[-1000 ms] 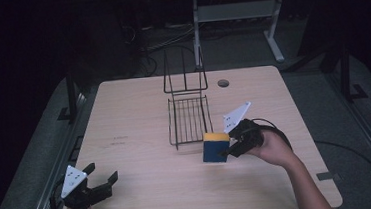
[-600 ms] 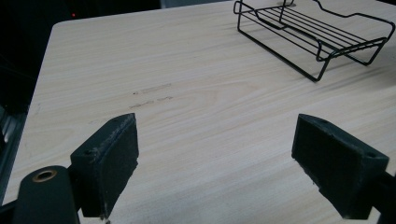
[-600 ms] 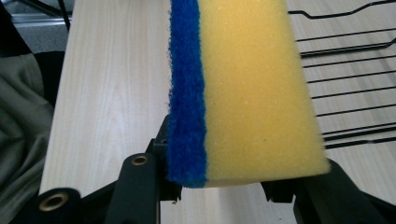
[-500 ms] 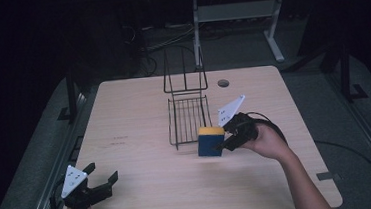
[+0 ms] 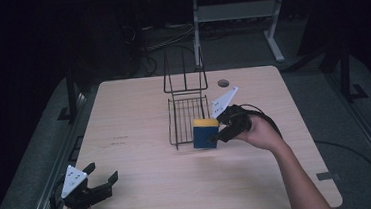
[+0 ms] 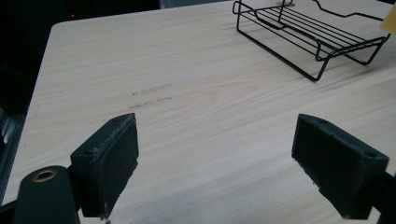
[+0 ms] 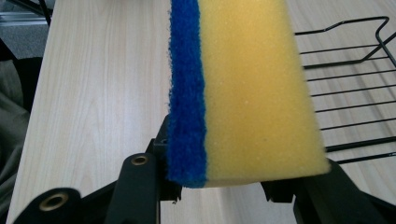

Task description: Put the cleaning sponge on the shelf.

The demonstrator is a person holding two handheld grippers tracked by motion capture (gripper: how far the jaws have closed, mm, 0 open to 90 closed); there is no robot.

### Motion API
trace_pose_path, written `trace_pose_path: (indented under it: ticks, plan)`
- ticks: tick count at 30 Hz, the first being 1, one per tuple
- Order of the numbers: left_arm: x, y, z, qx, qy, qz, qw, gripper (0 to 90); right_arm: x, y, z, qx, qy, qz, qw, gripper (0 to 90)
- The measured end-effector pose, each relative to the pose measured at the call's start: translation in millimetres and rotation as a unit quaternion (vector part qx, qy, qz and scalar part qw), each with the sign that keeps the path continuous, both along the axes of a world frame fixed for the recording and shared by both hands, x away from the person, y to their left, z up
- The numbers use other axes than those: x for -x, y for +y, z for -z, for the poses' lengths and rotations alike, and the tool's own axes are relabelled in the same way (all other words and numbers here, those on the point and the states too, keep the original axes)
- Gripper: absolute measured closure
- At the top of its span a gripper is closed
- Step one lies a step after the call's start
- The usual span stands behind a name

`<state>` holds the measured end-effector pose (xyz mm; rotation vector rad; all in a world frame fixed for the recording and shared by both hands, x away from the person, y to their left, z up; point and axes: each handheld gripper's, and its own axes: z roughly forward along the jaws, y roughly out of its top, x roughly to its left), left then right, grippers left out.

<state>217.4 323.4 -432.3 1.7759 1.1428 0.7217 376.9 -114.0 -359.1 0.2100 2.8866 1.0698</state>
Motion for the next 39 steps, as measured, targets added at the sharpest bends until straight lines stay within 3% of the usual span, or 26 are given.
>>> trace_pose_path:
  ticks: [7, 16, 19, 21, 39]
  plan:
    - [-0.7, -0.7, -0.1, -0.001, 0.000, 0.002, 1.0000, 14.1, -7.9, 3.2, -3.2, -0.007, -0.006, 0.006, 0.9999, 56.4]
    - [0.2, -1.4, -0.6, 0.000, -0.001, 0.000, 1.0000, 14.1, -19.6, 3.8, -4.9, 0.006, 0.002, 0.013, 0.9999, 56.3]
    - [0.3, -2.1, -0.6, -0.001, -0.001, 0.003, 1.0000, 14.1, -25.7, 2.1, -6.7, -0.008, 0.005, 0.013, 0.9999, 56.3]
    - [0.0, -1.7, -0.4, 0.000, 0.000, 0.002, 1.0000, 14.1, -28.2, 2.4, -7.9, -0.001, 0.001, 0.014, 0.9999, 56.3]
    - [1.4, -0.7, -1.9, 0.004, -0.003, 0.001, 1.0000, 14.1, -50.9, 3.7, -15.8, -0.018, 0.006, 0.028, 0.9994, 56.3]
